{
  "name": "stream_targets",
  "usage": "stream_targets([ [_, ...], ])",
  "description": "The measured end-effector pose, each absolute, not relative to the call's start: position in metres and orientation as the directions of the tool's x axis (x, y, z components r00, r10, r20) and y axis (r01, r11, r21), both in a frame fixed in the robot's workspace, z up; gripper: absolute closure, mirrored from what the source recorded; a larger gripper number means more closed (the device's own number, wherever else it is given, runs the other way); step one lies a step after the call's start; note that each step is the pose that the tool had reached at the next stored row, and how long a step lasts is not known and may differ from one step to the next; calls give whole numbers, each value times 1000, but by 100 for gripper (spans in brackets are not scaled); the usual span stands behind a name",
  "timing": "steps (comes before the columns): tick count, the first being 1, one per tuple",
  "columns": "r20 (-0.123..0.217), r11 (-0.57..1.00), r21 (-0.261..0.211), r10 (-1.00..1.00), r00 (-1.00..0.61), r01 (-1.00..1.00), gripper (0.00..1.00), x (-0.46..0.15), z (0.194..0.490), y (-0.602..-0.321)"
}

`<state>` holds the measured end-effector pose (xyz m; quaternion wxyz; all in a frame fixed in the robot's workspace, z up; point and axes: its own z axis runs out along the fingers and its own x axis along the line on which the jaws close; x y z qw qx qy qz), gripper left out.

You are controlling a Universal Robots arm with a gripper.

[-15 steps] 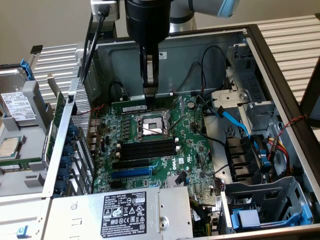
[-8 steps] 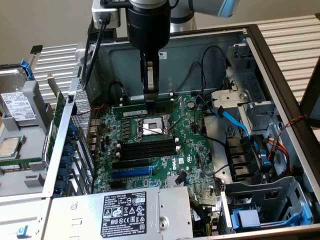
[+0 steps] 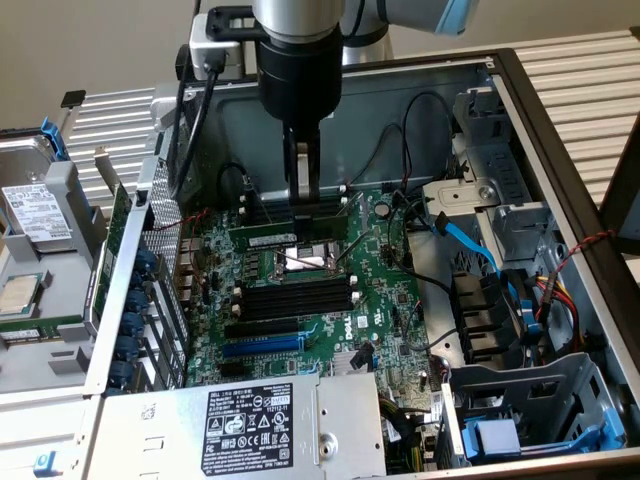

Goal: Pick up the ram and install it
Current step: 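Insert the ram into the slot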

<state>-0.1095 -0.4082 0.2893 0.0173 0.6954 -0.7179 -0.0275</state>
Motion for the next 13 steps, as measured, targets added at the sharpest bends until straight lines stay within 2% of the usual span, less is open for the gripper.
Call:
stream_targets([
  [13,-12,48,83,-999,-49,-995,87,-106,274,-411],
])
